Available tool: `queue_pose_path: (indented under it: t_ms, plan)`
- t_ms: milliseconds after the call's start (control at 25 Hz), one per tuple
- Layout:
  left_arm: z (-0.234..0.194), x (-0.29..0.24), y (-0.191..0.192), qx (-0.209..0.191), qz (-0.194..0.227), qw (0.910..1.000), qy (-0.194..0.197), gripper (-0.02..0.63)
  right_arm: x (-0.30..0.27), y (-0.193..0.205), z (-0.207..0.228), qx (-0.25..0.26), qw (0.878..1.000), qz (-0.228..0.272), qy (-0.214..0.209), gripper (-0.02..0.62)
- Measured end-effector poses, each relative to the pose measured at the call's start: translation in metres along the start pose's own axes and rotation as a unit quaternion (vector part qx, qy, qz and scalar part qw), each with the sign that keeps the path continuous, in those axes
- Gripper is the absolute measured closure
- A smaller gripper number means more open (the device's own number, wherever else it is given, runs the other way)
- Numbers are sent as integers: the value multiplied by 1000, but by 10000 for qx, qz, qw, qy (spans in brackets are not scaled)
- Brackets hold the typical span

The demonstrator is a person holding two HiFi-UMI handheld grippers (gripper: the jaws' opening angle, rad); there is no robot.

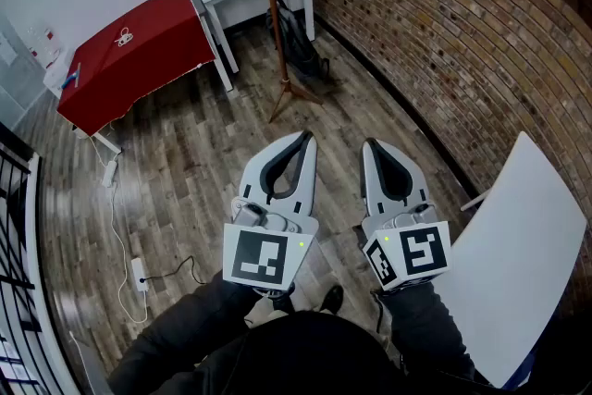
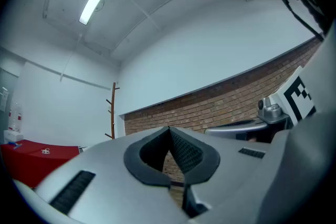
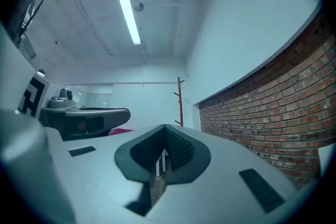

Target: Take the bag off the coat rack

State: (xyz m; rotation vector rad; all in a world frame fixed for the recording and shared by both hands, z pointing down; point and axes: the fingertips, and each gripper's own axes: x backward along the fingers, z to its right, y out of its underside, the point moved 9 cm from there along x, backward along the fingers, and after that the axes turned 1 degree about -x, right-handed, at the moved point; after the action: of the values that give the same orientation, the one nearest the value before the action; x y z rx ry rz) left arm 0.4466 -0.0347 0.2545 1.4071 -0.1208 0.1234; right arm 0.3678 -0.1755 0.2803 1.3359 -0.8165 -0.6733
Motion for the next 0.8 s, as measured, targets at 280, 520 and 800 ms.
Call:
queue_pose_path:
  t_ms: [280, 520, 800]
  plan:
    - [25, -14, 2, 35, -57, 9999, -77, 597, 10, 1, 22, -145, 9996, 54, -220, 591]
    - [19, -26, 18, 37, -137, 9997, -181, 597, -7, 15, 33, -282, 9992, -44, -268, 589]
    - [-24, -62, 54, 189, -224, 9994, -196, 597, -58, 42, 38, -306, 9987, -304, -287, 589]
